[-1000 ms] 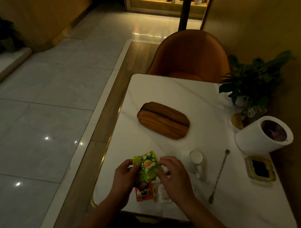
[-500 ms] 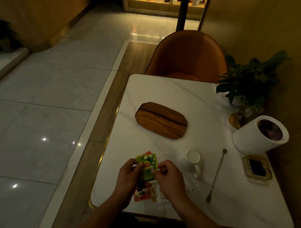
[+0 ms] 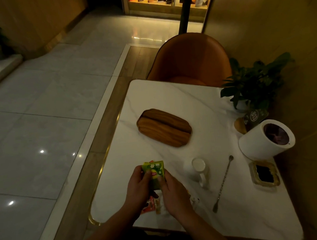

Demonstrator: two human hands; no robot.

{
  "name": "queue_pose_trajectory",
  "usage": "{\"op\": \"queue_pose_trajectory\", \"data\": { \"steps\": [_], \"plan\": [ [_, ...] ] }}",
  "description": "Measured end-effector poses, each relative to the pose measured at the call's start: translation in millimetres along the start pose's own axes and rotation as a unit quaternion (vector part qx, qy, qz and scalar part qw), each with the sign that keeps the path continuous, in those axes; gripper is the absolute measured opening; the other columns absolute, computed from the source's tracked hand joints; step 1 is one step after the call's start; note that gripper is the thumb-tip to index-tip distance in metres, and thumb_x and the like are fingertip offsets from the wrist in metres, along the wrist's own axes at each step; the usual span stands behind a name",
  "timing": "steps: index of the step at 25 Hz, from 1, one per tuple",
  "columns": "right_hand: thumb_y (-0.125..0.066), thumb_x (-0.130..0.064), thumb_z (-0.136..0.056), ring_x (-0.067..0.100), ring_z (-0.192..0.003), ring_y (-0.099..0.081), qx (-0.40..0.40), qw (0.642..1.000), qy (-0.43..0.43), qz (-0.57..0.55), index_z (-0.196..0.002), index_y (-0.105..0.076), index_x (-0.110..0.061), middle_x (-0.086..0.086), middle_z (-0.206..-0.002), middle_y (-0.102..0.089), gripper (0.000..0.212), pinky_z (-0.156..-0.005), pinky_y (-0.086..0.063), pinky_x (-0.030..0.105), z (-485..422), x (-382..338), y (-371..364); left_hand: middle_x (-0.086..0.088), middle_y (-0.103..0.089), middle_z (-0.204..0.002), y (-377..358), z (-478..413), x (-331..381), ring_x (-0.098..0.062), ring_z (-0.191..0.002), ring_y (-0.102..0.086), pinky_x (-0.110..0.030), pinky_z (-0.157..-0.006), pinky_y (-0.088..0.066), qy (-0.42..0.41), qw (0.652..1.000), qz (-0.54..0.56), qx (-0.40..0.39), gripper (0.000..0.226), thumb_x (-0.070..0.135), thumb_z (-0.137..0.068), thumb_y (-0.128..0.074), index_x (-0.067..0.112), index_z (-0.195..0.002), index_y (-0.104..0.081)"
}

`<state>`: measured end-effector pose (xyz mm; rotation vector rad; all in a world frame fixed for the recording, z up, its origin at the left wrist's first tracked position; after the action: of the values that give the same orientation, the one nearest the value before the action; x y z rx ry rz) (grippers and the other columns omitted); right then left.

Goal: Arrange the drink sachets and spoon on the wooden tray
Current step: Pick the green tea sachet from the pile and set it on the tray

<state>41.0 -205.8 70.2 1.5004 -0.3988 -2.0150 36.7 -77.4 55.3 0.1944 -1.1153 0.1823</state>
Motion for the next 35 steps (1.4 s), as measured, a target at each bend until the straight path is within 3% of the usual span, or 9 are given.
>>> {"op": "queue_pose_trajectory", "data": {
  "steps": [4,7,12,17,22,25,29,32,35],
  "plan": [
    [-0.046,-0.033,-0.102,0.022,-0.082,-0.067,0.046,0.996,-0.026,-0.070,-0.102,-0.070,-0.018,0.003,-0.092,-0.071,0.028,-0.077,-0.055,0.047,-5.6,16.1,13.4,-0.016,-0.073,-0.093,-6.6,-7.1,-2.3,-0.031,-0.072,-0.075,-0.046,-0.057,-0.061,-0.001,1.000,-0.018,0.016,0.013,0.020,-0.104,-0.051,0.014,-0.101,-0.062],
    [-0.051,-0.028,-0.099,0.027,-0.071,-0.068,0.051,0.995,-0.030,-0.085,-0.088,-0.071,-0.011,0.009,-0.080,-0.070,0.029,-0.070,-0.055,0.050,-13.4,24.7,17.5,-0.018,-0.069,-0.092,-17.5,-6.0,-6.0,-0.019,-0.061,-0.070,-0.034,-0.042,-0.054,-0.003,1.000,-0.012,0.026,0.012,0.020,-0.105,-0.050,0.015,-0.099,-0.060],
    [-0.054,-0.025,-0.097,0.018,-0.058,-0.067,0.043,0.992,-0.021,-0.120,-0.077,-0.071,-0.014,0.007,-0.068,-0.067,0.028,-0.049,-0.054,0.026,-18.6,36.1,19.1,-0.015,-0.068,-0.089,-30.8,-10.5,-10.2,-0.018,-0.058,-0.066,-0.028,-0.038,-0.049,-0.011,0.997,-0.041,0.070,0.013,0.023,-0.105,-0.049,0.019,-0.096,-0.058],
    [-0.065,-0.021,-0.092,0.012,-0.056,-0.065,0.048,0.979,-0.072,-0.182,-0.088,-0.077,-0.015,0.002,-0.067,-0.070,0.014,-0.049,-0.055,0.025,-35.2,31.1,12.5,-0.013,-0.071,-0.083,-21.4,-27.1,-5.0,-0.018,-0.063,-0.070,-0.023,-0.042,-0.054,-0.027,0.993,-0.061,0.097,0.012,0.020,-0.103,-0.054,0.017,-0.093,-0.061],
    [-0.066,-0.023,-0.090,0.014,-0.059,-0.066,0.094,0.981,-0.094,-0.143,-0.080,-0.075,-0.022,-0.001,-0.067,-0.070,0.014,-0.054,-0.055,0.031,-55.5,8.3,-0.7,-0.015,-0.073,-0.084,-1.0,-58.5,5.3,-0.025,-0.060,-0.073,-0.036,-0.047,-0.059,-0.005,0.999,-0.031,0.039,0.011,0.019,-0.102,-0.057,0.014,-0.095,-0.064],
    [-0.067,-0.019,-0.089,0.016,-0.063,-0.064,0.095,0.978,-0.113,-0.148,-0.081,-0.077,-0.017,-0.003,-0.068,-0.069,0.013,-0.064,-0.058,0.038,-74.6,0.2,-5.5,-0.010,-0.077,-0.089,11.9,-79.9,6.5,-0.025,-0.076,-0.076,-0.043,-0.062,-0.062,0.030,0.999,-0.011,0.003,0.010,0.024,-0.099,-0.061,0.018,-0.096,-0.069],
    [-0.069,-0.015,-0.088,0.018,-0.064,-0.063,0.111,0.974,-0.121,-0.155,-0.079,-0.078,-0.013,0.000,-0.067,-0.068,0.013,-0.067,-0.058,0.045,-98.6,-0.5,-4.7,-0.006,-0.076,-0.097,25.4,-112.2,-0.8,-0.021,-0.083,-0.076,-0.031,-0.057,-0.056,0.066,0.997,0.025,-0.036,0.016,0.033,-0.101,-0.057,0.023,-0.105,-0.069],
    [-0.069,-0.012,-0.088,0.020,-0.057,-0.061,0.124,0.970,-0.136,-0.156,-0.067,-0.074,-0.021,0.002,-0.059,-0.065,0.023,-0.061,-0.056,0.046,-117.1,6.1,-0.2,-0.008,-0.070,-0.118,48.6,-144.2,-9.8,-0.024,-0.107,-0.067,-0.036,-0.078,-0.053,-0.038,0.973,-0.229,-0.007,0.029,0.039,-0.099,-0.059,0.023,-0.122,-0.063],
    [-0.069,-0.011,-0.087,0.016,-0.047,-0.055,0.140,0.967,-0.144,-0.157,-0.059,-0.071,-0.025,-0.002,-0.049,-0.060,0.032,-0.053,-0.050,0.040,-147.7,9.4,4.9,-0.016,-0.045,-0.155,58.1,-180.6,-22.9,-0.039,-0.147,-0.036,-0.050,-0.118,-0.031,-0.179,0.829,-0.529,-0.032,0.066,0.057,-0.096,-0.037,0.015,-0.146,-0.050]
  ]
}}
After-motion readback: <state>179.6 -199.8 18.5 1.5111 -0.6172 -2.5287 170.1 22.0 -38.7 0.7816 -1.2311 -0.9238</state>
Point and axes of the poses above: each hand's wrist, its own z-axis away from the middle knuckle, its own y-axis out of the back of the hand, x = y × z, the point moved 4 cm from there along -z, towards the middle knuckle
